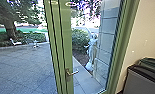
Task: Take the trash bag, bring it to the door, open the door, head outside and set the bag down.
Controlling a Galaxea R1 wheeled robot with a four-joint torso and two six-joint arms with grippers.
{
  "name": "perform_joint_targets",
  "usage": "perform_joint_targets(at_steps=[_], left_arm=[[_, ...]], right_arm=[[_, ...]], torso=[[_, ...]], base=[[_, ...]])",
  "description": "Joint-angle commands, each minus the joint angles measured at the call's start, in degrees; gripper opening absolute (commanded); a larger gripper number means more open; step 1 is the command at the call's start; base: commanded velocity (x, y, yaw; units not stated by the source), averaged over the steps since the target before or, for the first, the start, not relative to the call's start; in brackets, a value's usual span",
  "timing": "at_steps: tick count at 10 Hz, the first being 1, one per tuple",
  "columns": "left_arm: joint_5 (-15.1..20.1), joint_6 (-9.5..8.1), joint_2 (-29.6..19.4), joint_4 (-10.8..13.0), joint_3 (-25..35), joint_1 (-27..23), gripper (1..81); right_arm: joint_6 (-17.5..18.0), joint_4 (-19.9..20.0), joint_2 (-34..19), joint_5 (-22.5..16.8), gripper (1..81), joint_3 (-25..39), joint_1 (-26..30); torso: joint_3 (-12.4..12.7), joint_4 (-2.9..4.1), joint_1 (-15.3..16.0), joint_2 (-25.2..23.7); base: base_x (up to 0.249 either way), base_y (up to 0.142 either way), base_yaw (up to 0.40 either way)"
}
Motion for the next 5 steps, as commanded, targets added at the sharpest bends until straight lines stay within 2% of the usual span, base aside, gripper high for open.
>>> perform_joint_targets(at_steps=[1,5], left_arm=[[3.8,0.11,-0.2,0.0,0.2,-2.5,1.0],[3.8,0.11,-0.3,0.0,0.2,-2.5,1.0]], right_arm=[[-0.7,-0.9,1.1,-3.8,81.1,0.8,2.3],[-0.7,-0.9,1.1,-3.8,81.1,0.8,2.5]], torso=[[0.0,0.00,0.0,0.0],[0.0,0.00,0.0,0.0]], base=[[0.168,-0.102,0.000],[0.167,-0.098,0.000]])
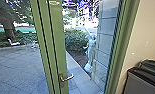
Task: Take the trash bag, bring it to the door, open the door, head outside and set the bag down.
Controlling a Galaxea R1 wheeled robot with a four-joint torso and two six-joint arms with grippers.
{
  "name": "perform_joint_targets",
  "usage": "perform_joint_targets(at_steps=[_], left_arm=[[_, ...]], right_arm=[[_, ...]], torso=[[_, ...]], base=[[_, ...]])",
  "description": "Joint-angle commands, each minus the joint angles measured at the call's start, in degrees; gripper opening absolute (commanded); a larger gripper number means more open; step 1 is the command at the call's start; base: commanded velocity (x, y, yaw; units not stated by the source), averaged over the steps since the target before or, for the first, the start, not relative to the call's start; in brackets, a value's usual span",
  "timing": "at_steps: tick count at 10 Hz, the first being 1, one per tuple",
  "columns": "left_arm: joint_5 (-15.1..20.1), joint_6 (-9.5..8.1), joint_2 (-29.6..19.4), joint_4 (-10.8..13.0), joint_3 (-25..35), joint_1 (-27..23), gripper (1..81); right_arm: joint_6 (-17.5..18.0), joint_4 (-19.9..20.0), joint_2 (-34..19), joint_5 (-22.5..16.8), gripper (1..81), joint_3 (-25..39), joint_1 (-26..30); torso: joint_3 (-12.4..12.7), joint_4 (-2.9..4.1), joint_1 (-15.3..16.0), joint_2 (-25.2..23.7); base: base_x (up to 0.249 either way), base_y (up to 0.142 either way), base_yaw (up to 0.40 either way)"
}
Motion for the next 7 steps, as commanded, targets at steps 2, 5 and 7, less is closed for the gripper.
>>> perform_joint_targets(at_steps=[2,5,7], left_arm=[[3.7,0.11,-0.2,0.0,0.2,-2.7,1.0],[3.7,0.11,0.0,0.1,0.2,-2.7,1.0],[3.7,0.11,0.1,0.2,0.2,-2.7,1.0]], right_arm=[[-0.9,-0.9,1.3,-3.8,81.1,0.5,2.4],[-0.9,-0.9,1.3,-3.8,81.1,0.5,2.3],[-0.9,-0.9,1.3,-3.8,81.1,0.5,2.3]], torso=[[0.0,0.00,0.0,0.0],[0.0,0.00,0.1,0.1],[0.0,0.00,-0.1,0.0]], base=[[0.165,-0.083,0.000],[0.117,0.000,0.000],[0.108,0.000,0.000]])
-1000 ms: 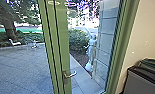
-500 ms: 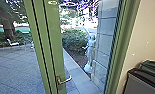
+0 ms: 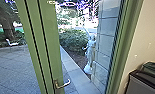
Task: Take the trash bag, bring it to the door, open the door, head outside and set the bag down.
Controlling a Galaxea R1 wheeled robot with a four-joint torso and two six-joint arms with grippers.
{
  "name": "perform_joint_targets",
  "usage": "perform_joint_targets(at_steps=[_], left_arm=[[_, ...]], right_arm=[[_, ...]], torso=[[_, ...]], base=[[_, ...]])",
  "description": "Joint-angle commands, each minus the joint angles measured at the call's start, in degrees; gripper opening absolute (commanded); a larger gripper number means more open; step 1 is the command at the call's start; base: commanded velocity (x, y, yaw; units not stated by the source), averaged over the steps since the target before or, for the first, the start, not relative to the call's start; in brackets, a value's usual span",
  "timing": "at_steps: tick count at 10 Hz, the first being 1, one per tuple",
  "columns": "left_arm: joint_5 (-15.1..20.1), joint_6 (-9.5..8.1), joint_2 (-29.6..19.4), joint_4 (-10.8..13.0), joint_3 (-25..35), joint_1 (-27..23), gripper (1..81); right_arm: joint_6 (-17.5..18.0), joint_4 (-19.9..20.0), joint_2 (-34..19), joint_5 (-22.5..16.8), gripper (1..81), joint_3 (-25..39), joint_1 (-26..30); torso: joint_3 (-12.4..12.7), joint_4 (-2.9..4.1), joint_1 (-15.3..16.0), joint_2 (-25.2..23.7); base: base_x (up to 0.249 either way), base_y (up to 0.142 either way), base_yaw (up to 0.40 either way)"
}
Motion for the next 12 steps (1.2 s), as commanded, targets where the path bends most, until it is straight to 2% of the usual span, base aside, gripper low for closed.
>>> perform_joint_targets(at_steps=[1,3,12], left_arm=[[3.5,0.14,0.0,0.2,0.2,-3.0,1.0],[3.5,0.14,-0.2,0.2,0.2,-3.0,1.0],[3.5,0.31,0.0,0.5,0.2,-3.0,1.0]], right_arm=[[-0.6,-0.8,1.2,-3.8,81.1,0.7,2.3],[-0.6,-0.8,1.2,-3.8,81.1,0.7,2.3],[-0.4,-0.7,1.2,-3.6,81.1,0.5,2.0]], torso=[[0.0,0.00,0.0,0.0],[0.0,0.00,0.0,0.0],[0.0,0.00,0.0,0.0]], base=[[0.109,0.000,0.000],[0.102,0.000,0.000],[0.000,0.000,0.000]])
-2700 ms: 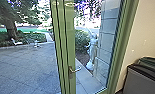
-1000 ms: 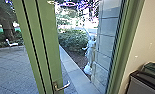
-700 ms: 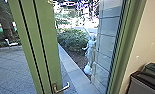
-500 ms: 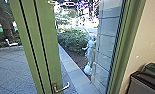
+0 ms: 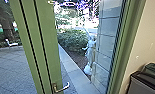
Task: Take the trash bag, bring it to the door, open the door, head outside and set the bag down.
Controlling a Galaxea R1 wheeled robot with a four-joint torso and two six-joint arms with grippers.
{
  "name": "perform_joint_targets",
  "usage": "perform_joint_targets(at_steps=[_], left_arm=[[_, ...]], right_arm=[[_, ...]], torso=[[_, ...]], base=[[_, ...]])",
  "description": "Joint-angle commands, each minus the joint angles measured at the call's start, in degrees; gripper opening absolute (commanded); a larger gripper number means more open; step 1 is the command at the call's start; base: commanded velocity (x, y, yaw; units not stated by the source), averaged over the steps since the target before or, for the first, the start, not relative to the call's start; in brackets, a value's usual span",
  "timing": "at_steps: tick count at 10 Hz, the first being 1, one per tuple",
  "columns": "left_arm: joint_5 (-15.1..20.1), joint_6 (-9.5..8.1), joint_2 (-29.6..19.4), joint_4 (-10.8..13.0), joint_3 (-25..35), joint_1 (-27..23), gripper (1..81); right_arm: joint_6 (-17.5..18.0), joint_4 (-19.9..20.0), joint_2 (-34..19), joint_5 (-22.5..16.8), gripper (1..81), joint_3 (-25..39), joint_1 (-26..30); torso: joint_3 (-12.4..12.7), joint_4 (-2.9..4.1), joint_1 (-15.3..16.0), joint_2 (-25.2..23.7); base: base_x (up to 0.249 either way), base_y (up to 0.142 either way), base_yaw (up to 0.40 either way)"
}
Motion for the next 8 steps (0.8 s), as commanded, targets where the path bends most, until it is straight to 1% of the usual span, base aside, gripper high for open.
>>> perform_joint_targets(at_steps=[1,3,4,8], left_arm=[[3.7,0.20,-0.2,0.4,0.2,-2.7,1.0],[3.7,0.29,-0.3,0.4,0.2,-2.7,1.0],[3.7,0.29,-0.3,0.3,0.2,-2.7,1.0],[3.7,0.29,-0.9,0.4,0.2,-2.7,1.0]], right_arm=[[-0.7,-0.7,1.1,-3.7,81.1,0.6,1.9],[-0.7,-0.7,1.1,-3.6,81.1,0.6,1.9],[-0.8,-0.7,1.2,-3.6,81.1,0.6,1.9],[-0.7,-0.6,1.4,-3.7,81.1,0.6,2.0]], torso=[[0.0,0.00,0.0,0.0],[0.0,0.00,0.0,0.0],[0.0,0.00,0.0,0.0],[0.0,0.00,0.0,0.0]], base=[[0.000,0.000,0.000],[0.000,0.000,0.000],[0.000,0.000,0.111],[0.000,0.000,0.171]])
